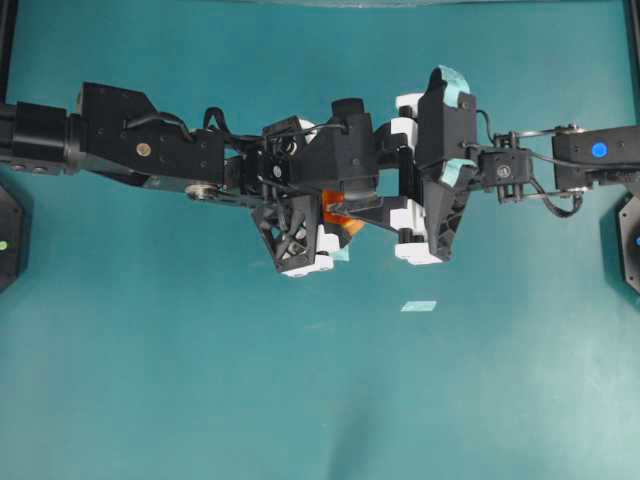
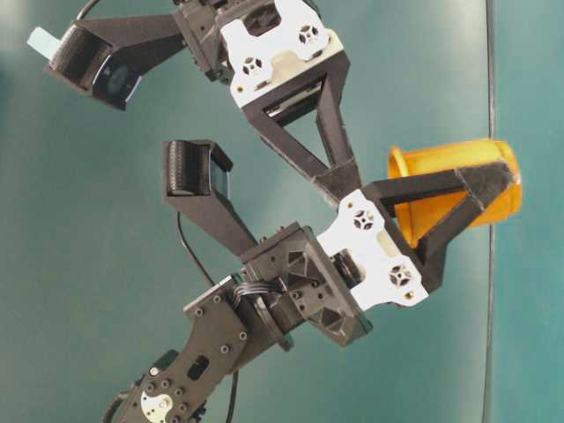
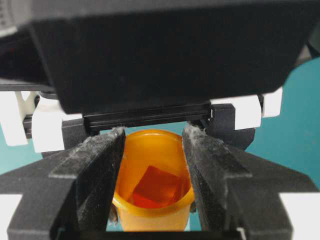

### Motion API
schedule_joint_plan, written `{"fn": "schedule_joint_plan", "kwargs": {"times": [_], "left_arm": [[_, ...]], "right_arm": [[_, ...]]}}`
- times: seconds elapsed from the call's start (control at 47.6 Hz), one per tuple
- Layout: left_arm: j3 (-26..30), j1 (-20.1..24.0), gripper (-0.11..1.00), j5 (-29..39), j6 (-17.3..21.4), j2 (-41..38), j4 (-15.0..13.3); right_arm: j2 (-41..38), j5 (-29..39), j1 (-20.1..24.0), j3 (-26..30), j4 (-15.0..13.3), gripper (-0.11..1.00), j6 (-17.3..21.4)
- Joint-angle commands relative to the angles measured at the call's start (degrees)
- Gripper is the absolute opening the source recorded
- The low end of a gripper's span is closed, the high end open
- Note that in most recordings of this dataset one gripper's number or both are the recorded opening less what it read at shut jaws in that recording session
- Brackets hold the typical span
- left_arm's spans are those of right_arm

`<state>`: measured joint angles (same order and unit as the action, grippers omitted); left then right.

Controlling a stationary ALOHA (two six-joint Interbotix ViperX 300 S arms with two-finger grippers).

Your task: Hold the block with right arm and the cup with left arm, then put the block into the cup.

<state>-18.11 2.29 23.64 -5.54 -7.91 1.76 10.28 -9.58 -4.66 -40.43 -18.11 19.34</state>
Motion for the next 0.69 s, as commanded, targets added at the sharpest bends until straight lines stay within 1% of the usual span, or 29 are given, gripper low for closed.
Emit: {"fn": "schedule_joint_plan", "kwargs": {"times": [0.0,0.673], "left_arm": [[1.23,-0.09,0.68,-0.18,0.09,0.88,-0.09],[1.05,-0.09,0.68,-0.18,0.09,0.97,-0.09]], "right_arm": [[0.70,-0.26,-0.09,0.97,0.09,0.55,0.09],[0.70,0.62,-0.09,0.97,0.09,0.55,0.09]]}}
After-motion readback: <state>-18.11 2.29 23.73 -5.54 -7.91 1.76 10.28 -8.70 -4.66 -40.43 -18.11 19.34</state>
